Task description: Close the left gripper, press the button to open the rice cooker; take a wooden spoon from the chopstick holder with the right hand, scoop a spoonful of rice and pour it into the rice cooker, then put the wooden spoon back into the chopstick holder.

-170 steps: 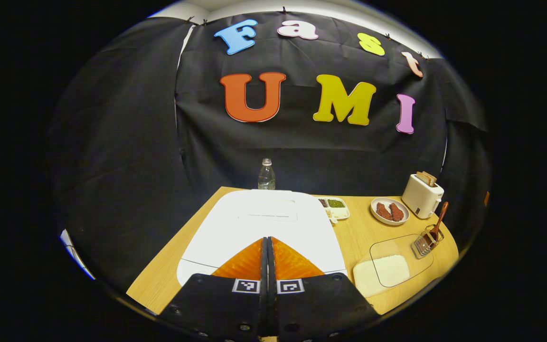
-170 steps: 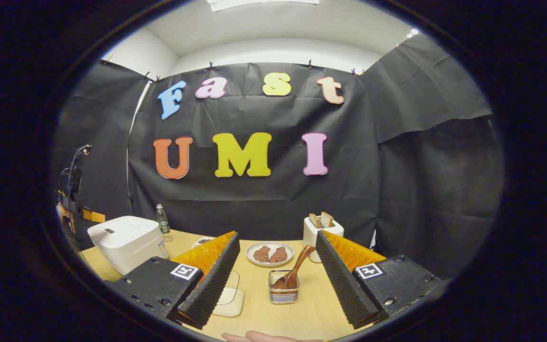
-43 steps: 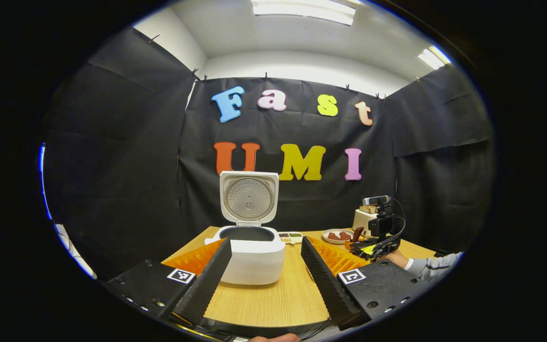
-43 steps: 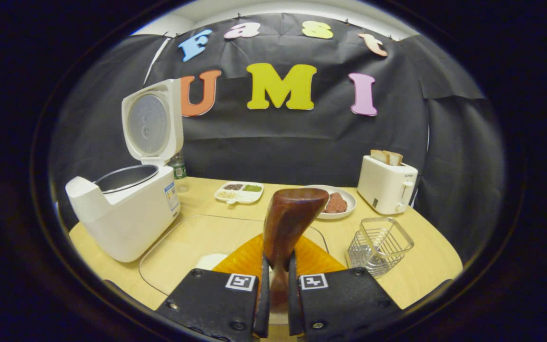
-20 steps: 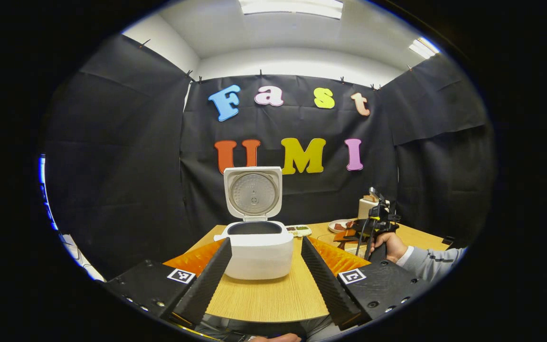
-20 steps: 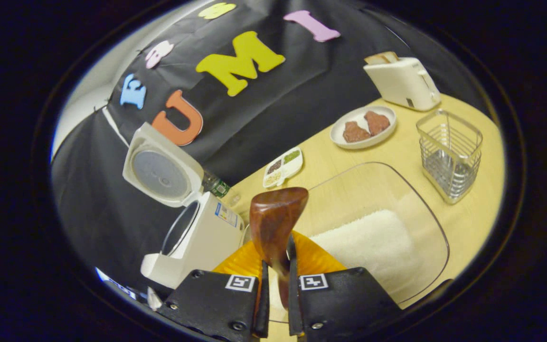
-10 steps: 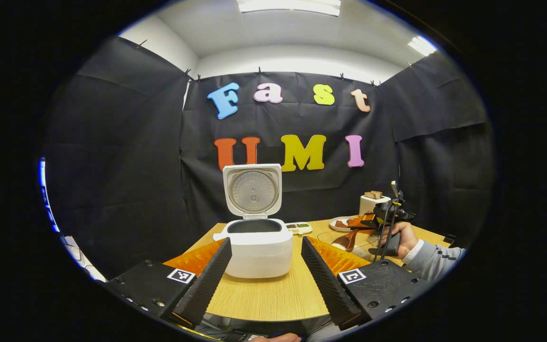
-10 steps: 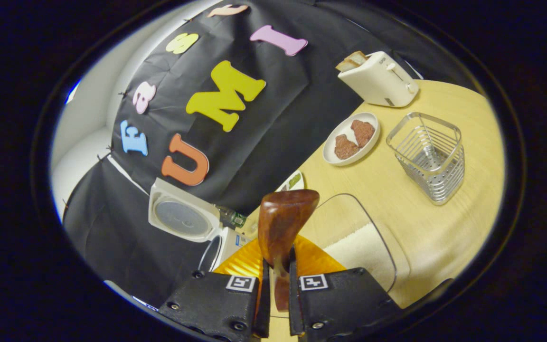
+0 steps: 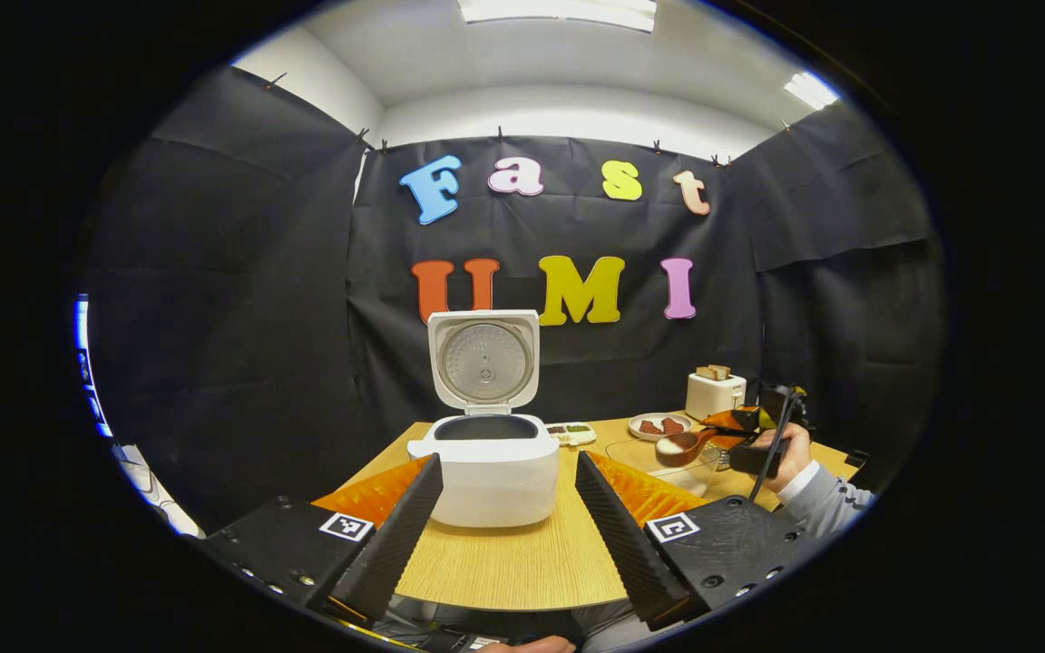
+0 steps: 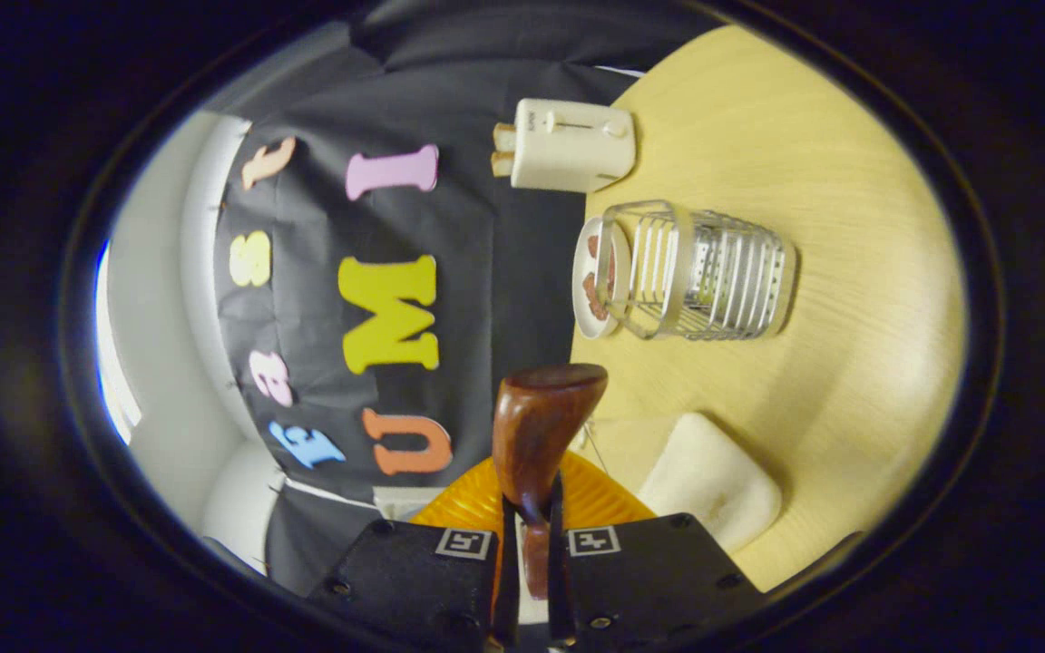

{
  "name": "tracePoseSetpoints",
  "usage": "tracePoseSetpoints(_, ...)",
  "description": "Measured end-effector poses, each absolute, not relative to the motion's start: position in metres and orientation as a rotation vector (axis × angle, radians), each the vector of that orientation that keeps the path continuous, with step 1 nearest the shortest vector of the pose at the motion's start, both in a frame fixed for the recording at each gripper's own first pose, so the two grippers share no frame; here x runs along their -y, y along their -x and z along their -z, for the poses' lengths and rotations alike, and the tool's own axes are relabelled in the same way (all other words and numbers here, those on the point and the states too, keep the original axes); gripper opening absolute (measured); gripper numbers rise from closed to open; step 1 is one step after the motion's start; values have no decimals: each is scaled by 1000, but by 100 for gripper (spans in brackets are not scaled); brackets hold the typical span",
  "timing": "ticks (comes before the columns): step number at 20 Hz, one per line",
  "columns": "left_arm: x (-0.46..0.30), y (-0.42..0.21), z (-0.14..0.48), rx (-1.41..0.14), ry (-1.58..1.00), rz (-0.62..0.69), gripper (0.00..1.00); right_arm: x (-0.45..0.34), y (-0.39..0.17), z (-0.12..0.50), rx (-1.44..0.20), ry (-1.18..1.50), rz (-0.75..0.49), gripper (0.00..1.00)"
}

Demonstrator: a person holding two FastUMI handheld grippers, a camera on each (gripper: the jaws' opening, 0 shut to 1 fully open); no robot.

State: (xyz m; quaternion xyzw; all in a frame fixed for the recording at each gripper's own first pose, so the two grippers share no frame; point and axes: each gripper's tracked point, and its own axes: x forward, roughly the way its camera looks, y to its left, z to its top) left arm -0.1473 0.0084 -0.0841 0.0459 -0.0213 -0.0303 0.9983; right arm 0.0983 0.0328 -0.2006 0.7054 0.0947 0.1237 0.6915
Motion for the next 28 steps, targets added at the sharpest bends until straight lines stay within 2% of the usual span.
tracePoseSetpoints(5, -4, 143, 87, 25, -88, 70, 94, -39, -91, 204, -231, -1606, -319, 17)
tracePoseSetpoints(9, -3, 149, 85, 43, -96, 85, 94, -45, -85, 183, -226, -1578, -342, 17)
tracePoseSetpoints(15, -14, 163, 93, 49, -107, 116, 94, -59, -94, 148, -188, -1485, -303, 17)
tracePoseSetpoints(28, -59, 171, 130, 13, -56, 109, 95, -218, -157, 79, -244, -1188, -365, 17)
